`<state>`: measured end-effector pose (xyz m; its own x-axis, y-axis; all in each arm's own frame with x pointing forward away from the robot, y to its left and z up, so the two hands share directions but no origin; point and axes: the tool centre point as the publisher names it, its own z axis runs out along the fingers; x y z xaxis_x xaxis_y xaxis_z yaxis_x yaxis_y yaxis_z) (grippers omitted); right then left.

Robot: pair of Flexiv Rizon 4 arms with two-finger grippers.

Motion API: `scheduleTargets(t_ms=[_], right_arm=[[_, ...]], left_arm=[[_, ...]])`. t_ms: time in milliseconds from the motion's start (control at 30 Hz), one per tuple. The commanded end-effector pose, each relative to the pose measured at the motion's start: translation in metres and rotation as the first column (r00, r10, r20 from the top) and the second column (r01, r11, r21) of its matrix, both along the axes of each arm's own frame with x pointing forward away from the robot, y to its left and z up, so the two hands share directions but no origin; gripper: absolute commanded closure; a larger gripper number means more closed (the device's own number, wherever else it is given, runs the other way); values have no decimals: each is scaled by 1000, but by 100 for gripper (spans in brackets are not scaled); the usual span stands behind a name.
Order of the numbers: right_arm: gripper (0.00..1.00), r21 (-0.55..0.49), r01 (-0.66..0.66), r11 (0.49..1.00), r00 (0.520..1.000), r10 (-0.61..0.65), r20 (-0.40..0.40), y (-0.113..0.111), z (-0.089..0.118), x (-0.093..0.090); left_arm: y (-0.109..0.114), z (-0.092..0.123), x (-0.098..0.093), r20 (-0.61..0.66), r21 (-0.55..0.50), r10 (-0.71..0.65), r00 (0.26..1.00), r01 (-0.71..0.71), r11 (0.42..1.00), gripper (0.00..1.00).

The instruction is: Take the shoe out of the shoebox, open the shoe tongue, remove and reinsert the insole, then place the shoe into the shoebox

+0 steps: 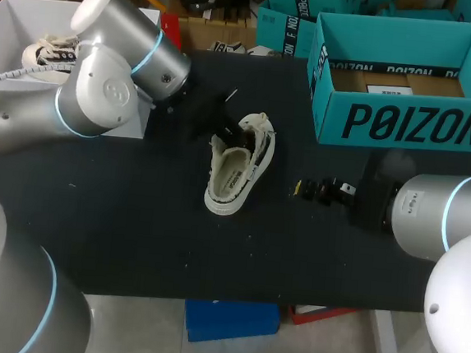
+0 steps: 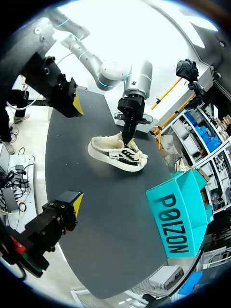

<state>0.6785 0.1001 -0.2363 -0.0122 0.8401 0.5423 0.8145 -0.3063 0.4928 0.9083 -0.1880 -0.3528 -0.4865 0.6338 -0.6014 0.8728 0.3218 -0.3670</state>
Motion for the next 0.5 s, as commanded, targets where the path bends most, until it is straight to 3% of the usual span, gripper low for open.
scheduleTargets(t_ms=[33, 233, 500], right_arm=[[0, 3, 10, 1000, 1000, -10, 9, 4, -4, -1], [0, 3, 10, 1000, 1000, -10, 9, 4, -4, -1], [0, 3, 10, 1000, 1000, -10, 9, 4, -4, -1]], left_arm=[[15, -5, -12, -11, -10, 21, 1000, -22, 1000, 100], [21, -15, -20, -33, 0, 27, 999, -27, 1000, 100], [33, 31, -5, 40, -5, 20, 999, -20, 1000, 100]])
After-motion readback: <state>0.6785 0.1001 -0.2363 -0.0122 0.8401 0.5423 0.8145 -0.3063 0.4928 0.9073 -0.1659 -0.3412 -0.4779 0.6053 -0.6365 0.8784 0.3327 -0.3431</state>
